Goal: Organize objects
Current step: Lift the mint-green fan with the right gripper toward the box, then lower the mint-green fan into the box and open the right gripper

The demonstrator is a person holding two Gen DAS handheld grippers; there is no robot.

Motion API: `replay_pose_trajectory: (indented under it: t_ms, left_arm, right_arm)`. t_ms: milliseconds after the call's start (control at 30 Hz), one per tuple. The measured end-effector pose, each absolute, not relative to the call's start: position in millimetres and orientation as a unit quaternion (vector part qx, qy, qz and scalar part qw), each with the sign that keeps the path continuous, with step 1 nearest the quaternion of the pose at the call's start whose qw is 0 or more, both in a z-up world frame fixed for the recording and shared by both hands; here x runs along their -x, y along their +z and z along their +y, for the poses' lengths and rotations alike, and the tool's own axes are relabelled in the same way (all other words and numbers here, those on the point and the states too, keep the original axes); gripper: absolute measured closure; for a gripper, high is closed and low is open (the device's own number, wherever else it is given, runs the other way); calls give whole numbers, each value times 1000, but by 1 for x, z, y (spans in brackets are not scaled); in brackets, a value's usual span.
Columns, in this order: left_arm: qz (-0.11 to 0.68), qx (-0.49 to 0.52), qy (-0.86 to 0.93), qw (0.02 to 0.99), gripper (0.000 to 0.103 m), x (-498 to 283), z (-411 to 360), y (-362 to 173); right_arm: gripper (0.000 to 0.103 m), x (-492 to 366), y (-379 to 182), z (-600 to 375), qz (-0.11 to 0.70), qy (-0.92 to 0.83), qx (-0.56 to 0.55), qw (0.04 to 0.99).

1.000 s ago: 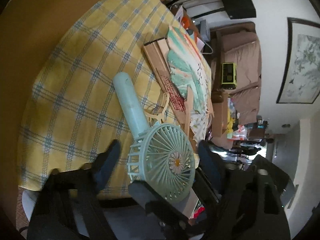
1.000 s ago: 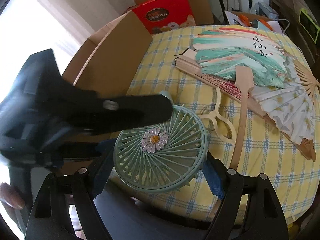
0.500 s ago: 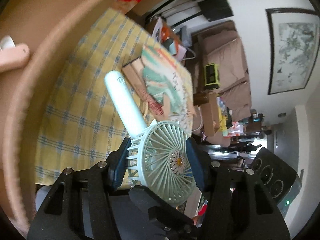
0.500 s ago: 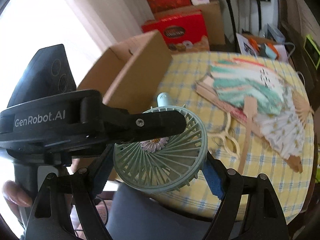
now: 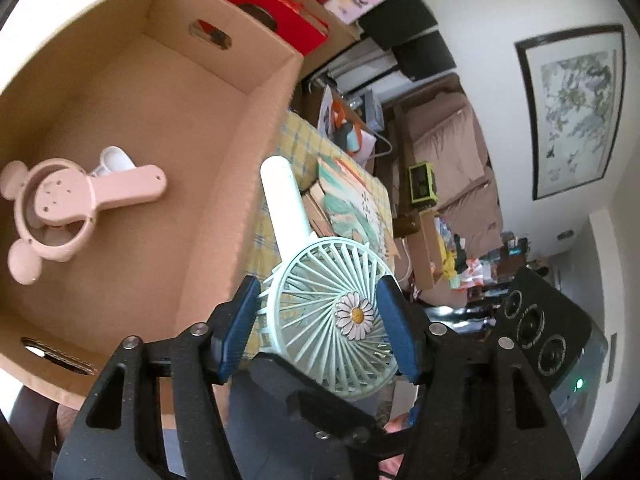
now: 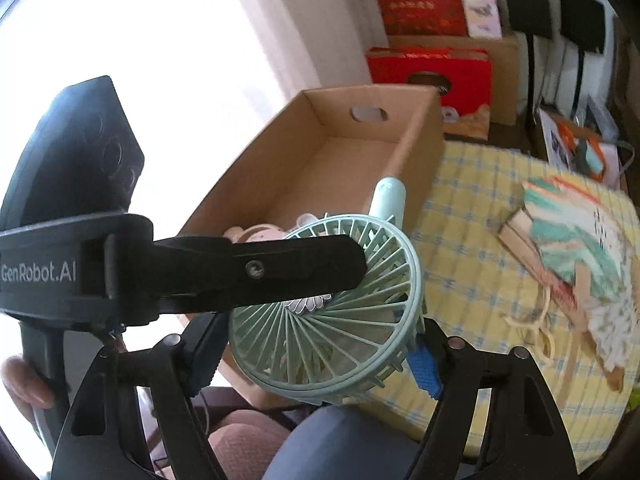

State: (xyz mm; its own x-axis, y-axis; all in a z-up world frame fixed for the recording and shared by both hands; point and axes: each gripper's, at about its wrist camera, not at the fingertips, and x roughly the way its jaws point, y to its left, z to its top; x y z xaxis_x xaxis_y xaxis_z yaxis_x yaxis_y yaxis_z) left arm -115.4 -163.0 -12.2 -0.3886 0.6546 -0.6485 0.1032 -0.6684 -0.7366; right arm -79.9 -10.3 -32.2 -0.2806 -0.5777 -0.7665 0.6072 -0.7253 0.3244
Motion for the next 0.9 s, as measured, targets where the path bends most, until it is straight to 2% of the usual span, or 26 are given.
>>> replay_pose_trajectory:
  t_ms: [333,500,700,900]
  left_arm:
    - [-384,506,752,175,45,117,-202,-19]
    - [-398,521,737,163,43,112,-228,-42]
    - [-397,539,729,145,36,109,-235,-70]
    - [-393,547,726,140,37,111,-239,-76]
  right_arm:
    - [25,75,-31,-50,43,-807,-458,371]
    - [25,69,-50,-79,62,-792,-469,386]
    - [25,63,-80,-99,81,-778,-489,386]
    - [27,55,-87,-109,119,-784,-480,375]
